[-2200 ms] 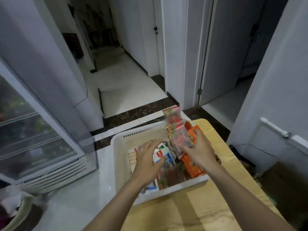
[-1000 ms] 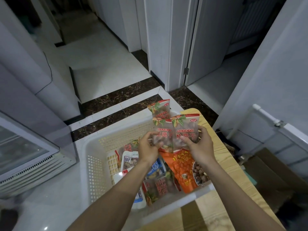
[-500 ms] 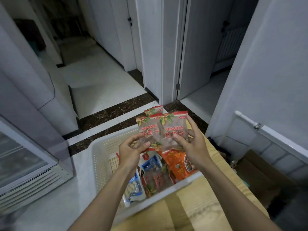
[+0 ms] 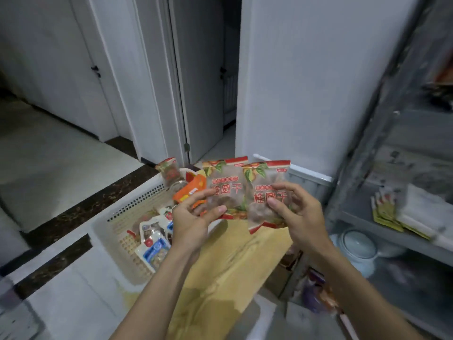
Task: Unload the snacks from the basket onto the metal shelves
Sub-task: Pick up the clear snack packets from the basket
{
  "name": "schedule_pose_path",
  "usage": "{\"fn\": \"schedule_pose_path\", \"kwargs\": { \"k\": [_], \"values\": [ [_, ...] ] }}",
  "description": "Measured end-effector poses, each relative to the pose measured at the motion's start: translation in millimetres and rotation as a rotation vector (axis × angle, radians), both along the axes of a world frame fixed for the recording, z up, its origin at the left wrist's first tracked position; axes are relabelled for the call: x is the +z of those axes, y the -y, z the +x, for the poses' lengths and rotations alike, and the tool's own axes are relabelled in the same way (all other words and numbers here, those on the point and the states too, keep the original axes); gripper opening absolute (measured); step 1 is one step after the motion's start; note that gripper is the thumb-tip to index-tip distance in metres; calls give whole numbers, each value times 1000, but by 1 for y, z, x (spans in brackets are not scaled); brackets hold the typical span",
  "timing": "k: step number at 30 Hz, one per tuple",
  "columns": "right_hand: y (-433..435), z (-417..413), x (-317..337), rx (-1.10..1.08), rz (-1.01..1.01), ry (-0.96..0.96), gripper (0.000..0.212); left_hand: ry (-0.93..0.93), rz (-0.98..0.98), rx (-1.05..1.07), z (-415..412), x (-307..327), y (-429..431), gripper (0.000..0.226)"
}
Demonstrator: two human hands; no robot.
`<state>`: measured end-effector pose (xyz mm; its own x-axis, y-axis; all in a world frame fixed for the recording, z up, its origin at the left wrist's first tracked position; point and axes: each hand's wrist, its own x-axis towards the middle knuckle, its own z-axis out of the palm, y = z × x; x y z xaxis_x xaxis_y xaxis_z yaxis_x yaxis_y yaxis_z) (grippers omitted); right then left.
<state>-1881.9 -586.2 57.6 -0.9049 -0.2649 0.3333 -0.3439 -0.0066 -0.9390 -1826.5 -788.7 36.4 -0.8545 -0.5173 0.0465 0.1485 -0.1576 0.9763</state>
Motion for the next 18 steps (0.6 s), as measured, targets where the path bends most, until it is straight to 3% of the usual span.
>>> {"fn": "schedule_pose_path", "kwargs": {
  "k": [9,18],
  "values": [
    [-172,77,40,-394,-3,-54,14,-78,-112,-309,16,41,-165,41],
    [-390,146,74,-593,-3,-109,9,-173,-144,-544,24,76,-382,41]
  ]
}}
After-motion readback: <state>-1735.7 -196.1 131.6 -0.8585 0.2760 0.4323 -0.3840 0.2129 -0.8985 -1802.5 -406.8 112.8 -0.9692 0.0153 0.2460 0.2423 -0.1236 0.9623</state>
